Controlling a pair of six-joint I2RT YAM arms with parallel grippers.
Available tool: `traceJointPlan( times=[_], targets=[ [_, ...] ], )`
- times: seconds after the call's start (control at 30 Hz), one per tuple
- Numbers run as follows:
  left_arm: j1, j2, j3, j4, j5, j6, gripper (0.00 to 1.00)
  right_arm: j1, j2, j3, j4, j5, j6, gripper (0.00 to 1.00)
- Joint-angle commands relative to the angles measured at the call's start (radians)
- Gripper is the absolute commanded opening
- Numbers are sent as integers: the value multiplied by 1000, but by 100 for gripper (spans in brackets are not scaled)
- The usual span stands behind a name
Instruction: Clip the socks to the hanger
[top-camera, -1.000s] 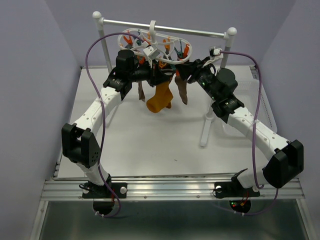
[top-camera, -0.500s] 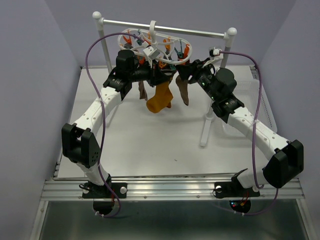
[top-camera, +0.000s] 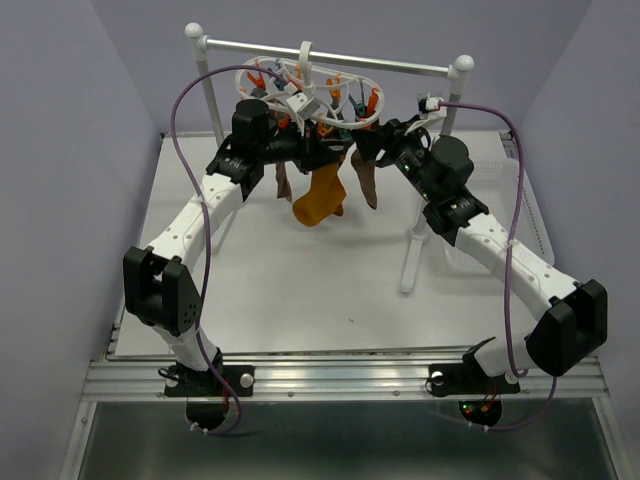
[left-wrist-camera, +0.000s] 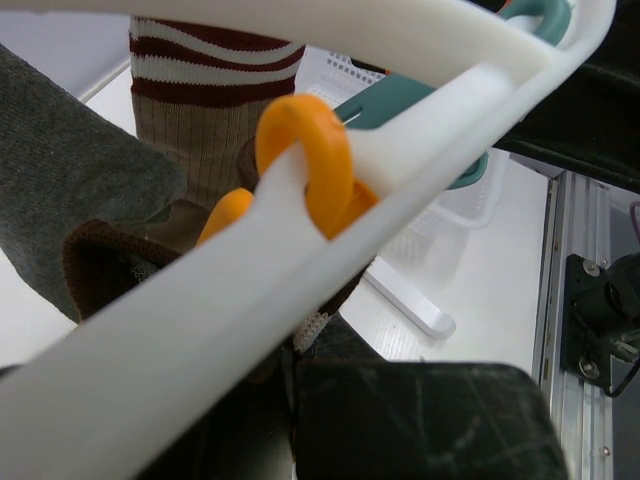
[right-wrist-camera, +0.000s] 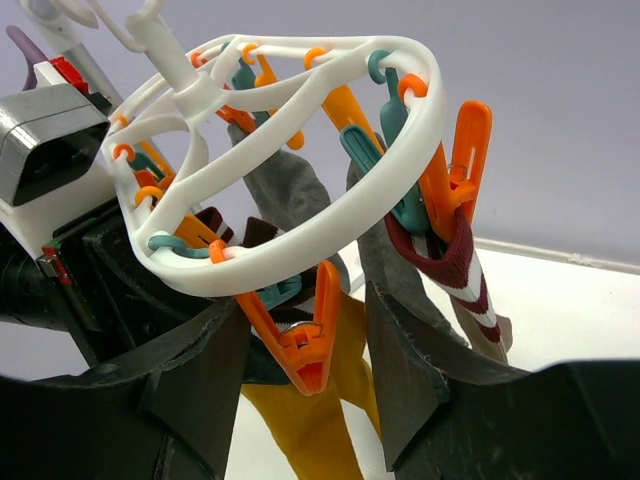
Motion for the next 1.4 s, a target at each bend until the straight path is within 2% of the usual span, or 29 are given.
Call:
traceJointPlan(
  times=[0.0,0.23,0.63,0.7,0.77,0.8,0.87,0.9,0.97,1.0,1.1,1.33,1.37],
  targets=[
    [5,-33,46,49,10,10,0,1,-16,61,32,4,-17,55],
    [7,-29,49,49,10,7,0,1,-30,44,89,2,-15,52],
    [5,-21,58,47,10,5,0,1,-24,49,83,4,-29,44],
    [7,-18,60,47,10,4,0,1,-25,47,83,4,-35,36],
    [7,-16,61,46,11,4,0,1,-25,46,83,-1,-37,33],
    [7,-16,61,46,10,4,0,1,-27,46,83,-1,-40,27],
    [7,-16,63,46,10,4,0,1,-25,46,83,1,-43,25],
    [7,-16,63,46,10,5,0,1,-25,46,83,1,-46,17],
    [7,-16,63,46,8,5,0,1,-25,47,83,-4,-49,14],
    [7,-16,63,46,10,5,0,1,-25,49,83,-5,-49,8],
    [7,-16,63,46,13,10,0,1,-24,47,86,-8,-40,1],
    [7,-19,64,29,14,22,0,1,-19,49,83,-13,-23,1],
    [7,-19,64,28,13,22,0,1,-21,46,83,-10,-23,10]
  ],
)
